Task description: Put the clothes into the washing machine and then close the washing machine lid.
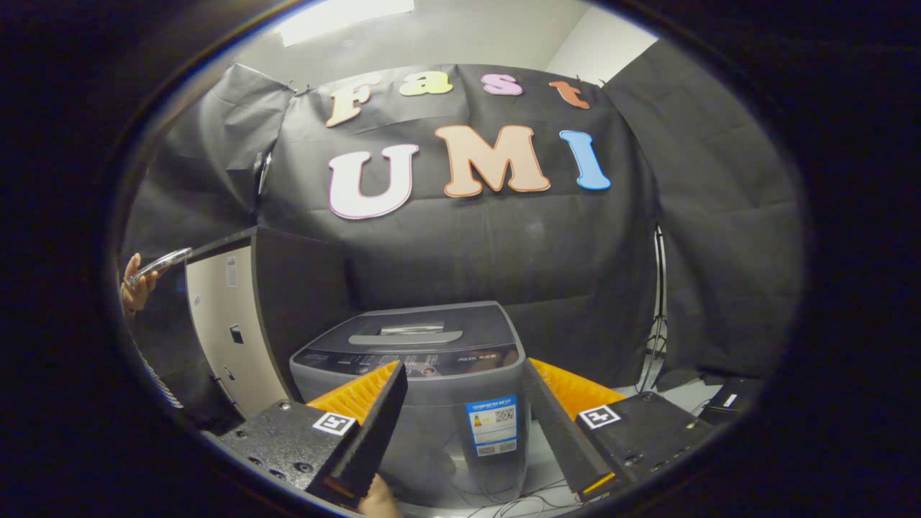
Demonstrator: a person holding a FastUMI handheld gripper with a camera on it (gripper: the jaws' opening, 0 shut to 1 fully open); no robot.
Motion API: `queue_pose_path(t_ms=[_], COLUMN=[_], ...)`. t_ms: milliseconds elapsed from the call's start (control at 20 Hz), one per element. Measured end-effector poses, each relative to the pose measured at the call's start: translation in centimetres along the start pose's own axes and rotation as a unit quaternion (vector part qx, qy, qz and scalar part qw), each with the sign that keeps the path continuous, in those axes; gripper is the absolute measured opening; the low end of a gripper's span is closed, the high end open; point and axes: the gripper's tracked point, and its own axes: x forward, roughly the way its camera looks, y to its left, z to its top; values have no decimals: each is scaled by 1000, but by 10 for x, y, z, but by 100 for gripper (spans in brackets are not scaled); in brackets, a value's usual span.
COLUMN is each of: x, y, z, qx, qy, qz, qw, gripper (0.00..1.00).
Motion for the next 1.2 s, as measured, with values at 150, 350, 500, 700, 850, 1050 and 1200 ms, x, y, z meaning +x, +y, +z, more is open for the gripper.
queue_pose_path(t_ms=[150, 350, 500, 700, 850, 1050, 1200], x=[1, -2, -2, -2, -2, -3, -2], y=[-4, -6, -11, -12, -13, -14, -14], z=[0, -5, -5, -7, -11, -17, -19], qx=[2, 5, 6, 4, -2, -13, -19], qy=[-5, 8, 1, 6, 14, 29, 32], qz=[-5, -9, -19, -23, -24, -21, -18], qw=[1000, 1000, 1000, 1000, 1000, 999, 999], gripper=[97, 97, 97, 97, 97, 97, 97])
